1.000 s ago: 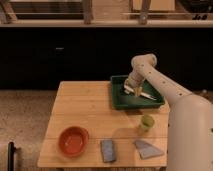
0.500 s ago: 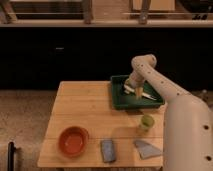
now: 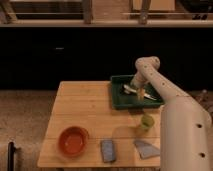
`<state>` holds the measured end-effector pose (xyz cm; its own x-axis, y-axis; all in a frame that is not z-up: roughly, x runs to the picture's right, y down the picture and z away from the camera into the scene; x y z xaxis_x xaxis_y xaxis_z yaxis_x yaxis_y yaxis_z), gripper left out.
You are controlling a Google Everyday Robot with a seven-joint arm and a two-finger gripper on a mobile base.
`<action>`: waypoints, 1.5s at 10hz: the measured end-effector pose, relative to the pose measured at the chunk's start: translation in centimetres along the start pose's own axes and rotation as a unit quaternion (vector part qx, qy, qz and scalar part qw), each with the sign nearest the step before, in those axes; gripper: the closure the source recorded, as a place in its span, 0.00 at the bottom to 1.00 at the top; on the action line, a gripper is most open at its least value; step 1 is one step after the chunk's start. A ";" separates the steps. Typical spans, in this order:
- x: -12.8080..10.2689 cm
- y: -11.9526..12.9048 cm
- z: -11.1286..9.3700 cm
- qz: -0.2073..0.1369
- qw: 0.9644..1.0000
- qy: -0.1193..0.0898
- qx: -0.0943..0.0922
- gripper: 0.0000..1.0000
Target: Place brush in table surface
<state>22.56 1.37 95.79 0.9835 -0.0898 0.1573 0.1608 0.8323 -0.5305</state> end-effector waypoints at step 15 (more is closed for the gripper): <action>2.3 1.8 3.4 0.117 0.993 0.007 -0.032 0.20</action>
<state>24.83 4.51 98.05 0.9955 0.0942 0.0116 -0.0682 0.7949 -0.6029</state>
